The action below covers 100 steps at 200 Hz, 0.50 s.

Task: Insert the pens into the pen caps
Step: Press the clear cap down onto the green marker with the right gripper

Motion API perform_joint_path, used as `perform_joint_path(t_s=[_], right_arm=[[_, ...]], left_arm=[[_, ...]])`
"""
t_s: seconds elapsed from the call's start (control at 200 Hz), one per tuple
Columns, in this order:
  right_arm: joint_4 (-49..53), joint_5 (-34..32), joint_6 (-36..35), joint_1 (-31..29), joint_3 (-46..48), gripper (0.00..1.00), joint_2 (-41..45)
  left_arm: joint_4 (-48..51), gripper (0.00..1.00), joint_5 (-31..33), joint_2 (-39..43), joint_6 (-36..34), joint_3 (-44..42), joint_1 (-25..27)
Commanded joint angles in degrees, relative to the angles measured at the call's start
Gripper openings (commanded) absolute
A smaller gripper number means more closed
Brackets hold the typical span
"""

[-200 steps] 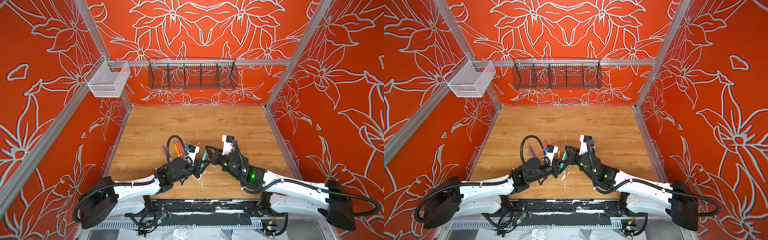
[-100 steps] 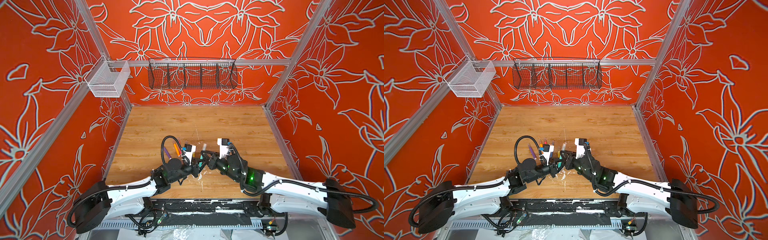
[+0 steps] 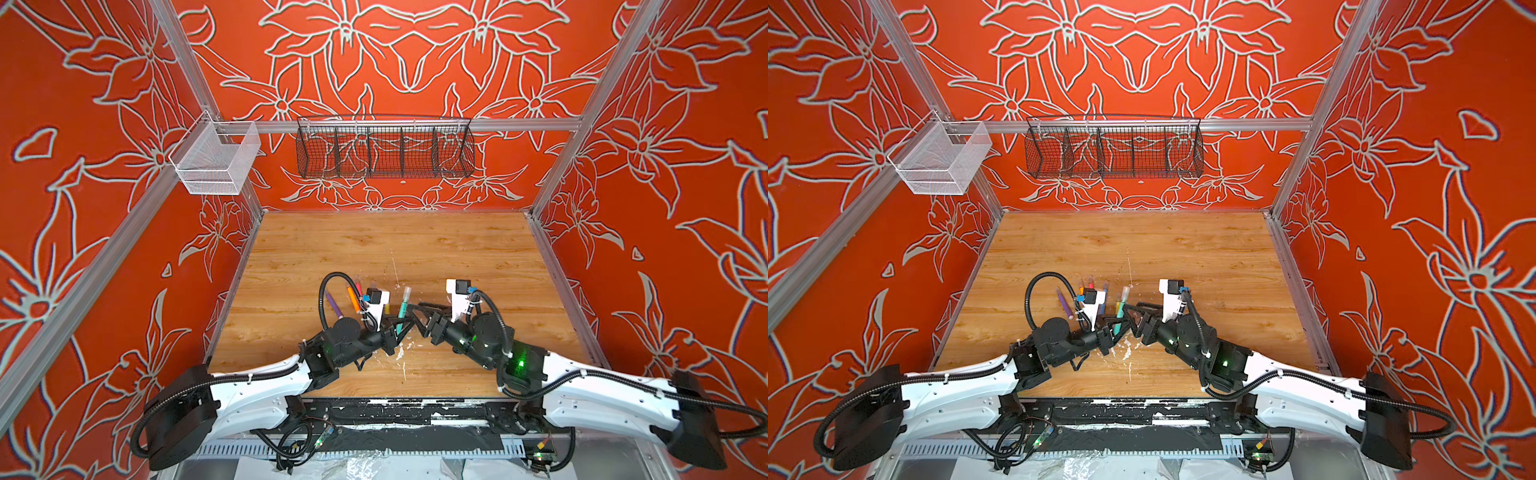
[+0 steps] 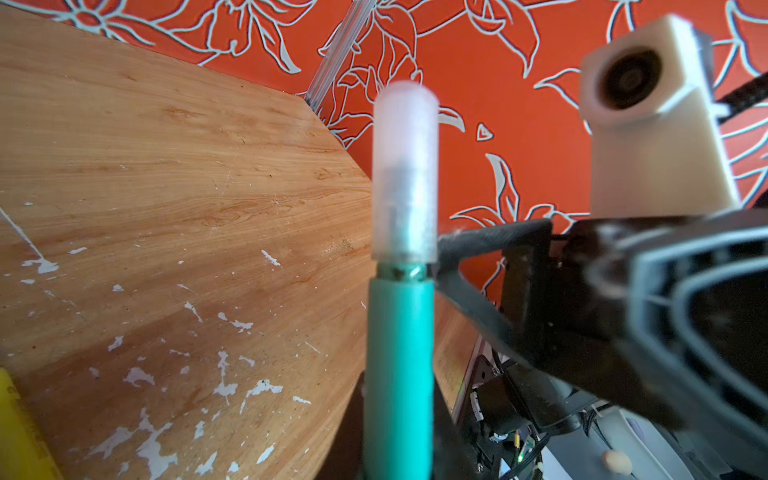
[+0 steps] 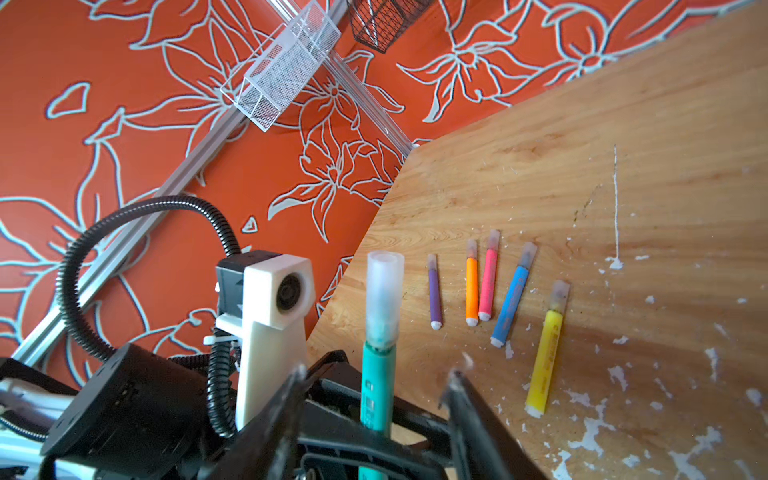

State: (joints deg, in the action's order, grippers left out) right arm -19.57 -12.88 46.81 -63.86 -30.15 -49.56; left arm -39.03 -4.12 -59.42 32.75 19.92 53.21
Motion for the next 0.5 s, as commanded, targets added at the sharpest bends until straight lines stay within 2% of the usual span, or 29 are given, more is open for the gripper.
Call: perform_joint_path(t_s=[0.0,0.185,0.495], right_arm=[[2.7,-0.6,-1.5,-0.3,-1.3,0.64,1.7],[14.5,-6.6,-1.2,0.3,-8.3,0.69,1.0],[17.6,-4.7,-2.4,2.5,-14.2,0.77,-3.1]], left_arm=[[-1.2,0.0,-2.5,-0.5,-4.0,0.9,-0.2],[-0.3,0.0,-5.9,-0.7,-8.4,1.3,-0.2],[0.9,0.0,-6.5,-0.4,-10.0,1.3,-0.2]])
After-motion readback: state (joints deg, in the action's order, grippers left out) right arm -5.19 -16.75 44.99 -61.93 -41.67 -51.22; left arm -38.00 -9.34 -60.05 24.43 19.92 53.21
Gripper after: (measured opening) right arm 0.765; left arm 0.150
